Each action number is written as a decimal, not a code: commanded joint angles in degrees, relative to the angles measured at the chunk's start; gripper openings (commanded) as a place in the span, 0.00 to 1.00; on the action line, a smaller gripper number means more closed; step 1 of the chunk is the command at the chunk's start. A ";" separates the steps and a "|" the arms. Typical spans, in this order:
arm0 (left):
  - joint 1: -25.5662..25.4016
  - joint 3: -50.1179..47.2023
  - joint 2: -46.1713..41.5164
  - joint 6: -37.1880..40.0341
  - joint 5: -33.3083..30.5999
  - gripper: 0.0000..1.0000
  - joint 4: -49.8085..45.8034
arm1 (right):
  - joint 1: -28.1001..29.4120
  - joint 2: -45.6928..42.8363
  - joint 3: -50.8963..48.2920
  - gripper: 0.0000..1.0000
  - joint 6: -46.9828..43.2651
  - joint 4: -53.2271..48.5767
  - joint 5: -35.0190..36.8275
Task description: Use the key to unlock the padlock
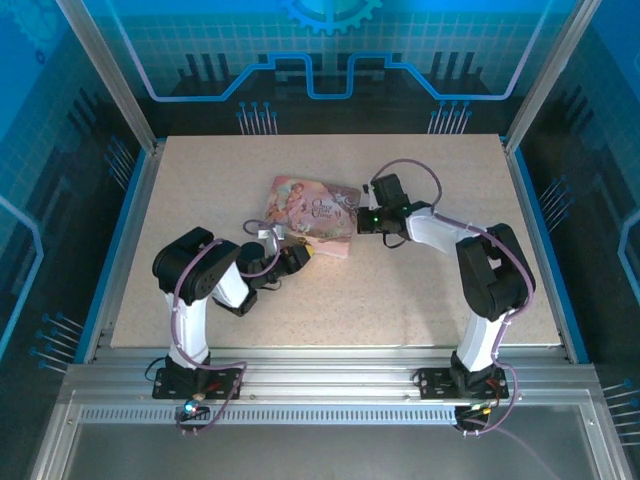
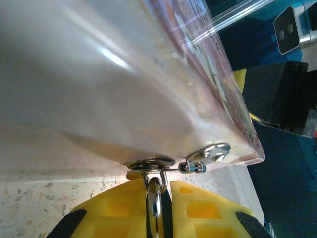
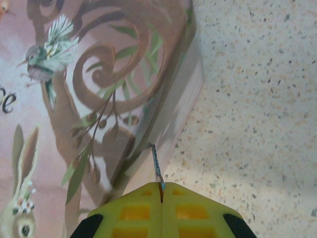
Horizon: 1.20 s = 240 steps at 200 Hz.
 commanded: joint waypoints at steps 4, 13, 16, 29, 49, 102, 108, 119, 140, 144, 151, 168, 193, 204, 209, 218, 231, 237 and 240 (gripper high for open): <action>-0.41 -0.67 -2.28 -0.88 5.03 0.13 -9.63 | -0.08 3.28 5.76 0.00 -1.73 -0.52 -1.47; -0.51 -0.43 -3.08 -0.24 4.91 0.14 -11.27 | -0.27 4.59 7.58 0.00 -2.02 -1.23 -1.65; -0.57 -0.35 -3.26 -0.04 4.91 0.14 -11.61 | -0.35 5.00 8.15 0.00 -2.15 -1.44 -1.80; -0.59 0.02 -3.59 0.09 4.90 0.17 -12.68 | -0.56 6.84 10.66 0.00 -2.47 -2.20 -2.51; -0.60 0.98 -3.26 -0.11 5.64 0.18 -13.51 | -0.58 9.37 14.27 0.00 -2.98 -3.44 -3.69; -1.20 2.84 -3.06 -0.47 6.17 0.14 -16.16 | -0.59 11.67 17.80 0.00 -4.25 -4.74 -6.12; -1.21 2.91 -3.30 -0.60 6.22 0.14 -16.40 | -0.66 11.47 17.55 0.00 -4.37 -4.74 -6.06; -1.28 3.02 -3.79 -0.72 6.13 0.13 -16.97 | -0.78 10.90 17.12 0.00 -4.56 -4.74 -6.07; -1.47 3.63 -5.25 -1.29 5.98 0.11 -20.10 | -1.24 9.13 15.18 0.00 -4.49 -4.31 -6.17; -1.55 3.90 -5.70 -1.34 5.92 0.11 -20.99 | -1.32 8.72 14.68 0.00 -4.52 -4.15 -6.08; -1.86 4.32 -6.41 -1.37 5.96 0.10 -22.36 | -1.51 8.03 13.72 0.00 -4.48 -3.88 -5.99; -2.82 5.93 -8.89 -0.71 5.09 0.09 -28.36 | -2.07 6.05 11.19 0.00 -4.44 -3.21 -5.63; -4.00 8.63 -12.48 -0.51 3.62 0.08 -37.19 | -3.15 2.30 6.69 0.00 -3.86 -2.06 -5.02; -4.54 9.78 -13.84 -0.40 2.97 0.08 -40.63 | -3.79 0.66 4.69 0.00 -3.61 -1.77 -4.88; -4.88 10.47 -14.64 -0.33 2.46 0.09 -42.62 | -4.03 -0.16 3.99 0.00 -3.53 -1.65 -4.81; -5.59 11.85 -15.59 0.19 1.80 0.09 -46.23 | -4.43 -1.48 2.79 0.00 -3.38 -1.78 -4.89; -6.70 14.11 -16.73 0.73 0.91 0.10 -51.65 | -4.92 -3.08 1.69 0.00 -3.27 -2.58 -4.39; -7.28 15.06 -16.99 0.78 0.69 0.10 -53.52 | -5.17 -3.84 0.96 0.00 -3.33 -2.55 -4.23; -7.54 15.38 -17.12 0.78 0.69 0.10 -54.25 | -5.32 -4.18 0.66 0.00 -3.38 -2.61 -4.21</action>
